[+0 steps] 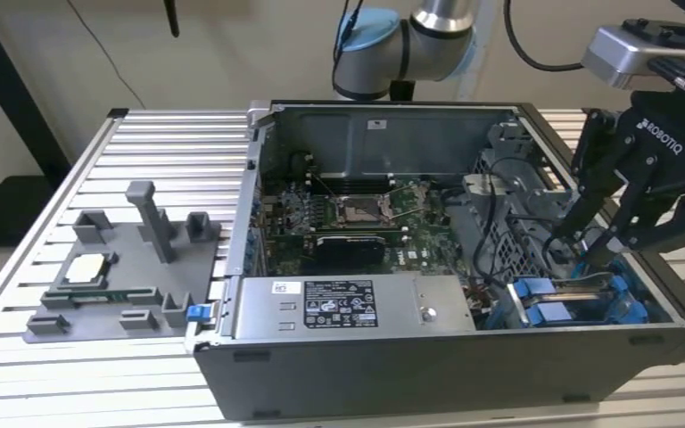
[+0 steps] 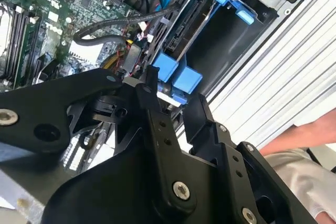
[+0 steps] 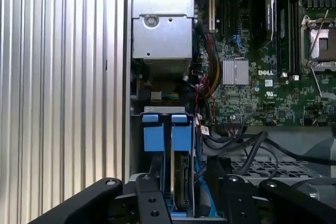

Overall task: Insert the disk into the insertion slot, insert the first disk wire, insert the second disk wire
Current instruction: 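Insert the disk into the insertion slot, then insert the first disk wire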

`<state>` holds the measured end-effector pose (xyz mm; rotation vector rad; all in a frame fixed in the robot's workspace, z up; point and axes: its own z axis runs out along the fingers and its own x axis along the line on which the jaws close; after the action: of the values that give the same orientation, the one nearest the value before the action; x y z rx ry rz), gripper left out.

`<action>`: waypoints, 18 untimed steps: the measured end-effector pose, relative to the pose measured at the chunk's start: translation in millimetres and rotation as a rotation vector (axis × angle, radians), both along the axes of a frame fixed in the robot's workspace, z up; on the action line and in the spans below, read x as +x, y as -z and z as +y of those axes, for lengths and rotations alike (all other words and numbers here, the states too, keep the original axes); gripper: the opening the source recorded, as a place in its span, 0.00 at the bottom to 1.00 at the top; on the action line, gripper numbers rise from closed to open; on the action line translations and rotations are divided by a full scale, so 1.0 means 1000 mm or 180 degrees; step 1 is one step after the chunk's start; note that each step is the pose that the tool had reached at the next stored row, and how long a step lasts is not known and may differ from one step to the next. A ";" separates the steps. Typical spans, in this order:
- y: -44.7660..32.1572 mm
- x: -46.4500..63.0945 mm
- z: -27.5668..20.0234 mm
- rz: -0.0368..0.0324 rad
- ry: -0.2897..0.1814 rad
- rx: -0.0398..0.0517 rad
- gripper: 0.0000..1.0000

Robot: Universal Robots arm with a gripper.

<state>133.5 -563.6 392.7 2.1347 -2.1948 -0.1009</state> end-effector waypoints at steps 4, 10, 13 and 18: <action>0.0000 -0.005 0.0040 -0.0069 0.0008 0.0032 1.00; 0.0002 -0.008 0.0152 -0.0180 0.0008 0.0070 1.00; 0.0014 -0.010 0.0176 -0.0266 0.0007 0.0072 1.00; 0.0059 -0.016 0.0198 -0.0378 0.0006 0.0072 1.00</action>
<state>117.2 -543.9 386.7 2.2050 -2.2695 0.0008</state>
